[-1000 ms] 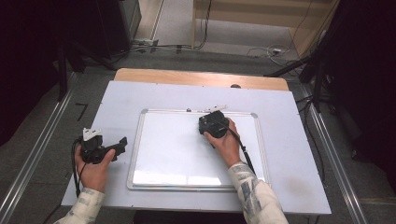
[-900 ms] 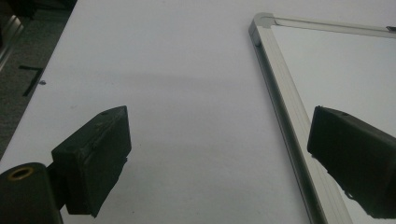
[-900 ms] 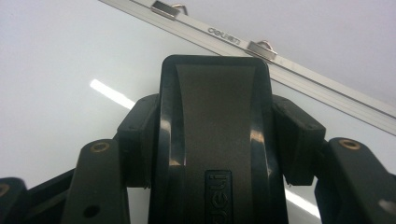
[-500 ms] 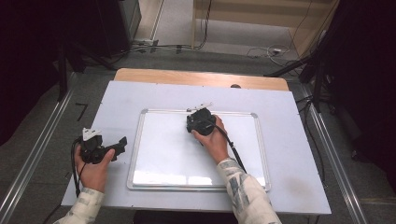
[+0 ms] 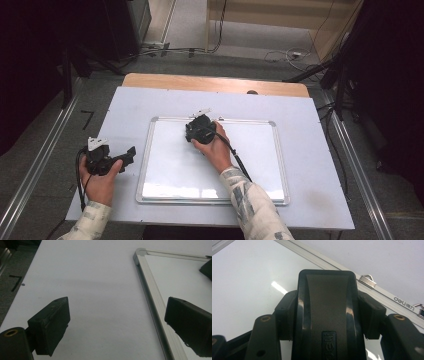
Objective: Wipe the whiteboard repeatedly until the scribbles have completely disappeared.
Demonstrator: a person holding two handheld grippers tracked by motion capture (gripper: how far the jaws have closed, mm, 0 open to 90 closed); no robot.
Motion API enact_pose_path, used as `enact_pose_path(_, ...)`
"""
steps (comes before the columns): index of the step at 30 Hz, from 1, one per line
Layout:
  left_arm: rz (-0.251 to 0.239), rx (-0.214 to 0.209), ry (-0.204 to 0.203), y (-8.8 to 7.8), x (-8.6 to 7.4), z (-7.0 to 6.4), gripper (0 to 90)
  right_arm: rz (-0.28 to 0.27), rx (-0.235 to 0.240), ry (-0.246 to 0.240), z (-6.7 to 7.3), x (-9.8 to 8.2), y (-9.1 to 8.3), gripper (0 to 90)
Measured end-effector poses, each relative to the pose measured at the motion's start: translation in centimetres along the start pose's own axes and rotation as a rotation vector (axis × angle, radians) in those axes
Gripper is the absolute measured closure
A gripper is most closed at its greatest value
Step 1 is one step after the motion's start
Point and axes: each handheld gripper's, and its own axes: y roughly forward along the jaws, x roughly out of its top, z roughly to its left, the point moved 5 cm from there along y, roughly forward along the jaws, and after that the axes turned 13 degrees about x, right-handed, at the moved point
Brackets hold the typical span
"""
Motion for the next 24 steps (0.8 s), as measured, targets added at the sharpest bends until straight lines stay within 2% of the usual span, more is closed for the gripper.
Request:
enact_pose_path(8,-0.001,0.001,0.000,0.0,0.0,0.0,6.7,-0.006,0.013,-0.031,0.5,0.4,0.5,38.6)
enact_pose_path(15,-0.001,0.005,-0.003,0.1,0.0,0.2,6.7,-0.037,0.039,-0.007,0.4,0.5,0.4,38.6)
enact_pose_path(20,-0.002,0.007,-0.007,0.1,0.0,0.3,6.7,-0.073,0.063,0.008,0.4,0.7,-0.6,38.5)
enact_pose_path(24,0.000,0.006,0.002,0.0,0.0,0.3,6.7,-0.081,0.056,0.014,0.3,0.9,-1.9,38.5)
